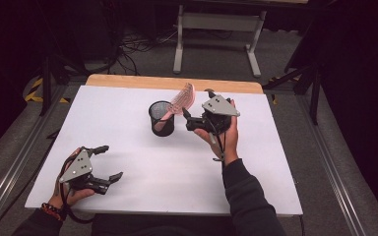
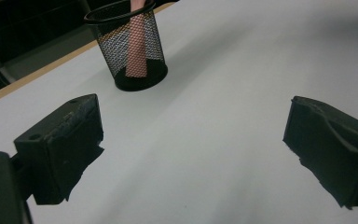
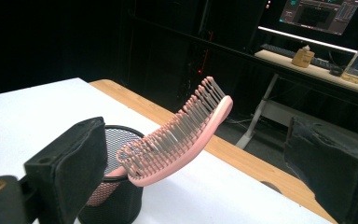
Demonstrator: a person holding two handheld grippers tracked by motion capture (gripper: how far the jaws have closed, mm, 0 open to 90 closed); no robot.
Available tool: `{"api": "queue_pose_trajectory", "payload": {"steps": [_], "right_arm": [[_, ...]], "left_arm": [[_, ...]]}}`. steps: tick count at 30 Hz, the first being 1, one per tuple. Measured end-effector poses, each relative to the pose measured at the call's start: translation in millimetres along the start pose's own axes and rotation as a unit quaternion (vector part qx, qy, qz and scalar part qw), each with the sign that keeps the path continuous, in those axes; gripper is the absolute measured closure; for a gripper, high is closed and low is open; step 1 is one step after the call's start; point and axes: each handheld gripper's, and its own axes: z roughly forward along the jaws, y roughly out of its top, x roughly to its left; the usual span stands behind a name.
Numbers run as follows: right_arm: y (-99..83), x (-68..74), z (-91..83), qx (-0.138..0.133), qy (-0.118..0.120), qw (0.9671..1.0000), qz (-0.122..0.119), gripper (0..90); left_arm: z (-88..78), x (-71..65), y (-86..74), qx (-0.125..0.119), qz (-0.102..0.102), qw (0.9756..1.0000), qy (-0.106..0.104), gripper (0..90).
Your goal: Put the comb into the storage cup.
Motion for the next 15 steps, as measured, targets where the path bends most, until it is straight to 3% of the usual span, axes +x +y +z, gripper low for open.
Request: {"api": "queue_pose_trajectory", "payload": {"steps": [15], "right_arm": [[-3.5, 4.3, -12.7, -0.015, -0.001, 0.9998, -0.015, 7.0]], "left_arm": [[0.6, -0.4, -0.2, 0.002, 0.0, 1.0, -0.003, 5.4]]}}
